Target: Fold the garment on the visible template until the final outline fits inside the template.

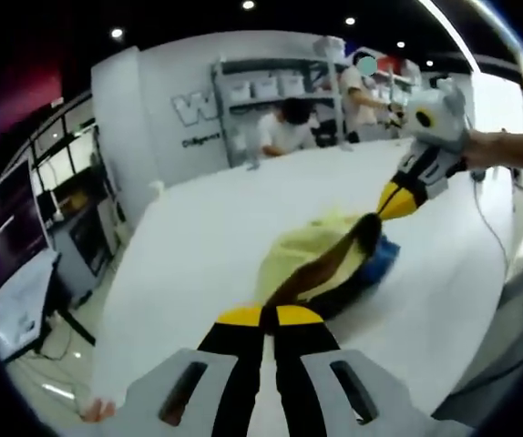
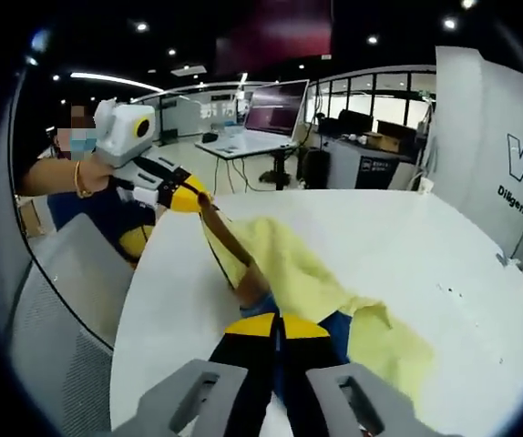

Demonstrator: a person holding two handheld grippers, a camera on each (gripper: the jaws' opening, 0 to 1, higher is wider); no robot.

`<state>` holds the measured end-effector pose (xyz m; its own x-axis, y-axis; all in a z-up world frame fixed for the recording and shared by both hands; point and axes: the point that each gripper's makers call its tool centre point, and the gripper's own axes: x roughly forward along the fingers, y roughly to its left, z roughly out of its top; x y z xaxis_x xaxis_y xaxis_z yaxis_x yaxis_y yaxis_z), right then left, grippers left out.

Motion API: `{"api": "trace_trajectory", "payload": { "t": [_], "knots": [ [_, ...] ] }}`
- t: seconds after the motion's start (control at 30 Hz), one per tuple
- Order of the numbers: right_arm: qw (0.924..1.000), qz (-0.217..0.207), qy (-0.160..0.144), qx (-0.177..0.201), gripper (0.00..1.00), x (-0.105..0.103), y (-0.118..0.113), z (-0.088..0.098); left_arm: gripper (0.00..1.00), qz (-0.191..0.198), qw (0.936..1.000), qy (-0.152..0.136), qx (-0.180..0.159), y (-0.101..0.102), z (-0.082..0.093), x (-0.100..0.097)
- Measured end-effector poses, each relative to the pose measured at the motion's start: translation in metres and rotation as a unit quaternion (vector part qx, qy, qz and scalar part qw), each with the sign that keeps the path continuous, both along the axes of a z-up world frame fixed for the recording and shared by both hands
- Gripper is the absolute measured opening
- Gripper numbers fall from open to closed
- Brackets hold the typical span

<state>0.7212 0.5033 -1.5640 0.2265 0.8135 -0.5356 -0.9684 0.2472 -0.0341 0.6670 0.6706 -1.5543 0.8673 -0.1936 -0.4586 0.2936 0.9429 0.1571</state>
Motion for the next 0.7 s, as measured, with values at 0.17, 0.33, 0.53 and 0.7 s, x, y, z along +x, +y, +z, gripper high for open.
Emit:
{"api": "trace_trajectory", "payload": {
  "t": [0.17,0.33,0.53,0.7],
  "knots": [
    [0.9961,-0.048,-0.018,0.072,0.00,0.012,-0.006,0.034,0.00,-0.022,0.9994,-0.026,0.007,-0.012,0.019,0.003],
    [0.9917,-0.078,-0.031,0.097,0.00,0.018,-0.023,0.058,0.00,-0.029,0.9973,-0.057,-0.035,-0.028,0.047,0.008],
    [0.9854,-0.080,-0.069,0.133,0.00,0.018,-0.035,0.096,0.00,-0.040,0.9952,-0.085,-0.028,-0.038,0.075,0.016],
    [0.9791,-0.091,-0.095,0.155,0.00,0.024,-0.048,0.128,0.00,-0.055,0.9914,-0.116,-0.026,-0.047,0.102,0.028]
  ]
}}
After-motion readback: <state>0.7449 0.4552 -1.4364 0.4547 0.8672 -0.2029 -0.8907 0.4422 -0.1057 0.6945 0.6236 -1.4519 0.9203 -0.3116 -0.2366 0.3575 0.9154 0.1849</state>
